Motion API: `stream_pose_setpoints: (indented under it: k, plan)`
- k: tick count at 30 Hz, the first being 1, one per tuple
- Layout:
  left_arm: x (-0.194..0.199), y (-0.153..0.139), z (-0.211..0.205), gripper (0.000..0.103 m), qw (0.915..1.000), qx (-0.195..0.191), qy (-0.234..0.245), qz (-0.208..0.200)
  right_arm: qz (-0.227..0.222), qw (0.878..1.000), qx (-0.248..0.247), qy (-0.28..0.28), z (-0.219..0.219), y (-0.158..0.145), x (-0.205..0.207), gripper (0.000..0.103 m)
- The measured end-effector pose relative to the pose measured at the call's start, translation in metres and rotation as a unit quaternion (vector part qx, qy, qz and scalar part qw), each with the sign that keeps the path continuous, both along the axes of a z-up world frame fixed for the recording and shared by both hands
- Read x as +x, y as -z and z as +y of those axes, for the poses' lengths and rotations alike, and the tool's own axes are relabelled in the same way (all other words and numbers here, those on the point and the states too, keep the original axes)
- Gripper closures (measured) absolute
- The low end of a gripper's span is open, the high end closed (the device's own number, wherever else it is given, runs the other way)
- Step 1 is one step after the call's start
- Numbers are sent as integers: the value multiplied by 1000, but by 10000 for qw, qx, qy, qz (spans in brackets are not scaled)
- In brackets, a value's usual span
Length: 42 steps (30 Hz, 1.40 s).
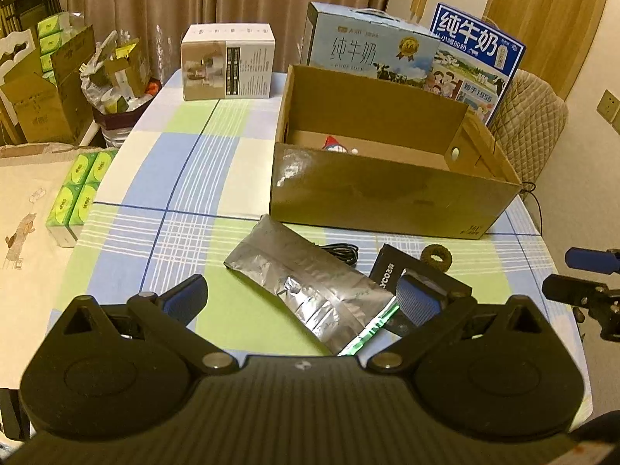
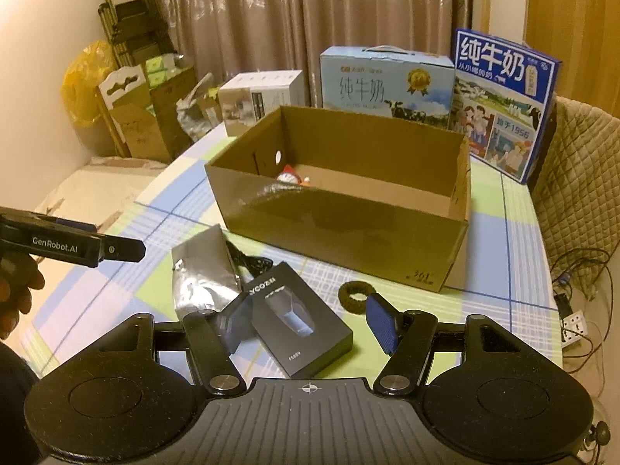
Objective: Organize objects
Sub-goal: 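Withdraw both tools from the cardboard box back over the table, then grasp the silver foil bag with the left tool while the right tool grasps the black FLYCO box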
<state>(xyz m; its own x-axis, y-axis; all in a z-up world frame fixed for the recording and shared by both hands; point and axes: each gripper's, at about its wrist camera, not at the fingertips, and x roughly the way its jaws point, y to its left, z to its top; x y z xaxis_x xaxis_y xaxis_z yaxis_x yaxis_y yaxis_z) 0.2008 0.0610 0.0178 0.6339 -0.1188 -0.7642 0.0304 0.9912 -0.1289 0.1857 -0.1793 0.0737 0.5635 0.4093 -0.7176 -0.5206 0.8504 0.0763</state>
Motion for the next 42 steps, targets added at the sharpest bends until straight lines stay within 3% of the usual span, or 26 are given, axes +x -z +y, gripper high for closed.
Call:
stream_pose_setpoints:
  k: [12,17,34,42]
  plan:
    - [11,33,6,1,9995,-4,-14,323,332,9981,-267,-455,12,39,16,40]
    - [18,41,7,1,9992,-1,-29,404,365,9951,-428,-818,21,53,25,20]
    - [52,73,10,1,9978,-68,-10,653,675,9794,-1225,-1458,57,113,70,18]
    - [62,81,20,1,9975,-140,-76,683,584,9741,-1477,-1610,62,127,71,18]
